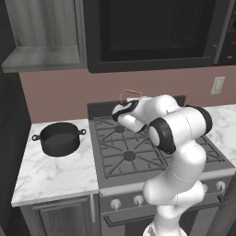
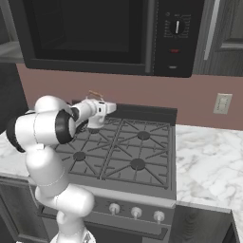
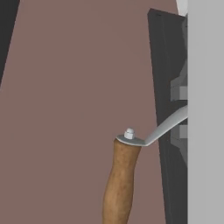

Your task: Pick the kettle from the cabinet and place it on a stove burner. Then pick the pot from the counter and place it on another stove burner. Finally, turn both burners on.

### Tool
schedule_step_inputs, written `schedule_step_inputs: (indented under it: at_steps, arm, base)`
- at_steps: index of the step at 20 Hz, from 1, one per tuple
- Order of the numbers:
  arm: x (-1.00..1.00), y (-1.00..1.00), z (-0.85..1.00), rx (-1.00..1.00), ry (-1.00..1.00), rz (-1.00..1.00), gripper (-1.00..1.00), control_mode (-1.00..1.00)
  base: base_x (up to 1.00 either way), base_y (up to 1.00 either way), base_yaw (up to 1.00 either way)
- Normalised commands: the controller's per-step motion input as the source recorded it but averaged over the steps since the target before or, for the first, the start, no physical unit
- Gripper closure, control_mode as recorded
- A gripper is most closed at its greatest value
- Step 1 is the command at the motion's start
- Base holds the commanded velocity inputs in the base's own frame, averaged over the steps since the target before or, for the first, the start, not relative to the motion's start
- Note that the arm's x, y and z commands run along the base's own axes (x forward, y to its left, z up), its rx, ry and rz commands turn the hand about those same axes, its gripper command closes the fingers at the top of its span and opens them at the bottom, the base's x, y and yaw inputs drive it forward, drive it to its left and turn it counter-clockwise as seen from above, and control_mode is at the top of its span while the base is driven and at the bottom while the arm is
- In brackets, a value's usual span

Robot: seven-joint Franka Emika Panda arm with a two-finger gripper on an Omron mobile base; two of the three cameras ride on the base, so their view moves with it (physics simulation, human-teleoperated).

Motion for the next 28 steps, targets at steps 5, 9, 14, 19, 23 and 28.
schedule_step_inputs:
  at_steps: [5, 9, 14, 19, 23, 28]
  arm:
    - [0.01, 0.05, -0.49, -0.08, -0.07, -0.02, 1.0, -1.0]
    - [0.04, 0.07, -0.47, -0.07, -0.09, -0.02, 1.0, -1.0]
    - [0.05, 0.13, -0.44, -0.06, -0.11, -0.02, 1.0, -1.0]
    - [0.05, 0.14, -0.44, -0.04, -0.12, -0.02, 1.0, -1.0]
    - [0.07, 0.16, -0.46, -0.04, -0.13, -0.02, 1.0, -1.0]
    - [0.12, 0.2, -0.44, -0.03, -0.13, -0.02, 1.0, -1.0]
  base:
    - [0.0, 0.0, 0.0]
    - [0.0, 0.0, 0.0]
    - [0.0, 0.0, 0.0]
    - [0.0, 0.0, 0.0]
    - [0.0, 0.0, 0.0]
    - [0.0, 0.0, 0.0]
